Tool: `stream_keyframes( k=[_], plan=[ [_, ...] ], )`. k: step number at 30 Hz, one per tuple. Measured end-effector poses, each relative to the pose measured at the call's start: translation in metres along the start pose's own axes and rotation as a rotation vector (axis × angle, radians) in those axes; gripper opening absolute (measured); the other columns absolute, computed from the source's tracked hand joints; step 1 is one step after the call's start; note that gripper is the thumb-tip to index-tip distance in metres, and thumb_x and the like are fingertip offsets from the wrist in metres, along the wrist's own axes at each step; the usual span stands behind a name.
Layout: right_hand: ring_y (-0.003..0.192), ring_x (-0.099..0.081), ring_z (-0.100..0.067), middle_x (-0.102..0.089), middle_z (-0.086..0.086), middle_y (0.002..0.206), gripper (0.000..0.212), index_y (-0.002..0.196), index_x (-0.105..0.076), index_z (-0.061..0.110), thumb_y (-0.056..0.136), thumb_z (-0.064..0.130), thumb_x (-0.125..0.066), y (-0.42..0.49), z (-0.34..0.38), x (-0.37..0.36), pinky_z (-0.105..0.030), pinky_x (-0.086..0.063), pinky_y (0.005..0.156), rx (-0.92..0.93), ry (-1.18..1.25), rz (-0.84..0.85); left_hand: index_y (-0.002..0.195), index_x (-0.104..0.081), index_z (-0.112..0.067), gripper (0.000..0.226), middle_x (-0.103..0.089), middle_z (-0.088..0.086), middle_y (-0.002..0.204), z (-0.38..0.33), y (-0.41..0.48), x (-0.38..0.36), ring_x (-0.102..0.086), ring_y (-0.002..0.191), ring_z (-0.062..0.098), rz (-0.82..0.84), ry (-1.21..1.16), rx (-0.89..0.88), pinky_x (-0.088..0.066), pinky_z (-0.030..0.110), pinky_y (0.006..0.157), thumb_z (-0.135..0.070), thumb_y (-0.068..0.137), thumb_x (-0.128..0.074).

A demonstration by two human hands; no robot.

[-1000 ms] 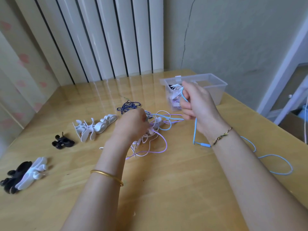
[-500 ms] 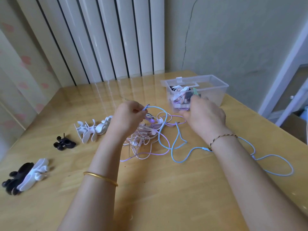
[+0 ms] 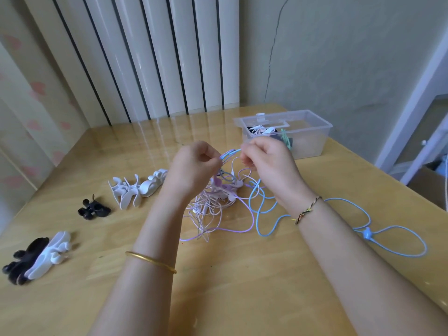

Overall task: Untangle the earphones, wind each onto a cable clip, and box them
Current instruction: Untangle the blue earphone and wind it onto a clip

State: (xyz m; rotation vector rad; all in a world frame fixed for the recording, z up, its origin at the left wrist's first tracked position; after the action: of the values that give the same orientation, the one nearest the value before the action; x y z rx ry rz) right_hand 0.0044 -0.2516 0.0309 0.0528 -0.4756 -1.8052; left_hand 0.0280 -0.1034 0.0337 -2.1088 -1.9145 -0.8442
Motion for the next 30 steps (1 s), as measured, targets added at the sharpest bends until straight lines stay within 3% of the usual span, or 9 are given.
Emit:
stream_keyframes(
  k=[3, 7, 11, 13, 18, 21, 25, 27, 30],
  plan=[
    [0.061, -0.05, -0.014, -0.051, -0.003, 0.061, 0.029, 0.058, -0.051, 0.011, 0.088, 0.008, -0.049, 0.001, -0.005, 0.002, -0.028, -0.043, 0.064, -0.074, 0.029, -0.021, 0.076, -0.065, -0.006, 0.01, -0.064, 0.002, 0.06, -0.001, 0.0, 0.004, -0.043, 0.043, -0.001, -0.05, -0.029, 0.012, -0.033, 0.013, 0.044, -0.009, 0.085, -0.061],
    [0.055, -0.049, -0.014, -0.05, -0.002, 0.056, 0.034, 0.055, -0.048, 0.01, 0.089, 0.006, -0.046, 0.0, -0.008, 0.004, -0.019, -0.043, 0.053, -0.125, 0.074, 0.0, 0.07, -0.056, -0.008, 0.016, -0.061, 0.009, 0.062, 0.008, 0.003, 0.007, -0.054, 0.058, 0.017, -0.084, -0.22, 0.122, -0.049, 0.037, 0.066, -0.004, 0.086, -0.057],
    [0.051, -0.052, -0.012, -0.053, -0.002, 0.058, 0.035, 0.056, -0.046, 0.012, 0.091, 0.009, -0.045, 0.002, -0.011, 0.013, -0.017, -0.043, 0.049, -0.183, 0.123, -0.064, 0.076, -0.047, -0.007, 0.016, -0.061, 0.004, 0.057, 0.018, 0.003, 0.015, -0.055, 0.058, 0.021, -0.19, -0.265, 0.197, -0.051, 0.041, 0.069, 0.002, 0.088, -0.042],
    [0.056, -0.055, -0.014, -0.056, -0.004, 0.061, 0.034, 0.056, -0.043, 0.012, 0.089, 0.006, -0.045, 0.003, -0.013, 0.018, -0.02, -0.046, 0.053, -0.229, 0.223, -0.125, 0.086, -0.047, -0.005, 0.011, -0.059, 0.002, 0.055, 0.025, 0.004, 0.017, -0.055, 0.052, 0.019, -0.212, -0.25, 0.23, -0.053, 0.042, 0.07, 0.0, 0.09, -0.037],
    [0.088, -0.069, -0.026, -0.07, -0.013, 0.082, 0.036, 0.055, -0.034, 0.013, 0.088, 0.002, -0.04, 0.006, -0.011, 0.02, -0.035, -0.055, 0.082, -0.286, 0.702, -0.172, 0.092, -0.05, -0.004, 0.012, -0.051, 0.008, 0.068, 0.036, 0.007, 0.018, -0.05, 0.046, 0.02, -0.187, 0.024, 0.296, -0.052, 0.028, 0.047, -0.009, 0.092, -0.039],
    [0.089, -0.07, -0.027, -0.071, -0.012, 0.084, 0.034, 0.056, -0.036, 0.014, 0.089, 0.003, -0.04, 0.005, -0.009, 0.02, -0.034, -0.056, 0.078, -0.27, 0.646, -0.155, 0.092, -0.057, 0.0, 0.017, -0.057, 0.011, 0.074, 0.034, 0.009, 0.014, -0.057, 0.064, 0.032, -0.115, 0.257, 0.256, -0.054, 0.034, 0.067, -0.008, 0.087, -0.042],
    [0.083, -0.068, -0.024, -0.07, -0.01, 0.085, 0.036, 0.058, -0.044, 0.016, 0.091, 0.002, -0.039, 0.003, -0.002, 0.018, -0.028, -0.055, 0.069, -0.206, 0.495, -0.127, 0.123, -0.056, -0.014, 0.036, -0.052, 0.014, 0.122, 0.014, 0.005, 0.012, -0.042, 0.117, 0.033, -0.121, 0.484, 0.159, -0.034, 0.035, 0.095, -0.016, 0.087, -0.051],
    [0.083, -0.069, -0.025, -0.07, -0.011, 0.083, 0.037, 0.058, -0.044, 0.015, 0.091, 0.0, -0.039, 0.002, 0.003, 0.018, -0.028, -0.055, 0.07, -0.179, 0.507, -0.111, 0.128, -0.054, -0.018, 0.045, -0.048, 0.009, 0.13, 0.004, 0.004, 0.012, -0.037, 0.124, 0.03, -0.128, 0.422, 0.059, -0.031, 0.034, 0.102, -0.014, 0.084, -0.054],
    [0.081, -0.07, -0.028, -0.069, -0.015, 0.082, 0.036, 0.057, -0.038, 0.012, 0.091, -0.001, -0.038, 0.003, 0.006, 0.017, -0.036, -0.056, 0.077, -0.177, 0.603, -0.09, 0.126, -0.056, -0.022, 0.052, -0.057, 0.002, 0.123, -0.003, 0.003, -0.003, -0.051, 0.117, 0.022, 0.064, 0.239, -0.07, -0.042, 0.035, 0.101, -0.014, 0.075, -0.06]
  ],
)
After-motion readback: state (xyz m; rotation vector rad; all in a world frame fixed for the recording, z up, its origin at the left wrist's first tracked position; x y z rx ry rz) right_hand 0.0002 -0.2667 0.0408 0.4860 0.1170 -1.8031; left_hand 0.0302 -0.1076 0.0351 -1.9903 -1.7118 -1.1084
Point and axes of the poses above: each hand's wrist, its own y-axis towards the middle knuckle, its own x-axis out of the back of the hand, z = x × y, the point moved 5 cm from there along y, towards the middle knuckle
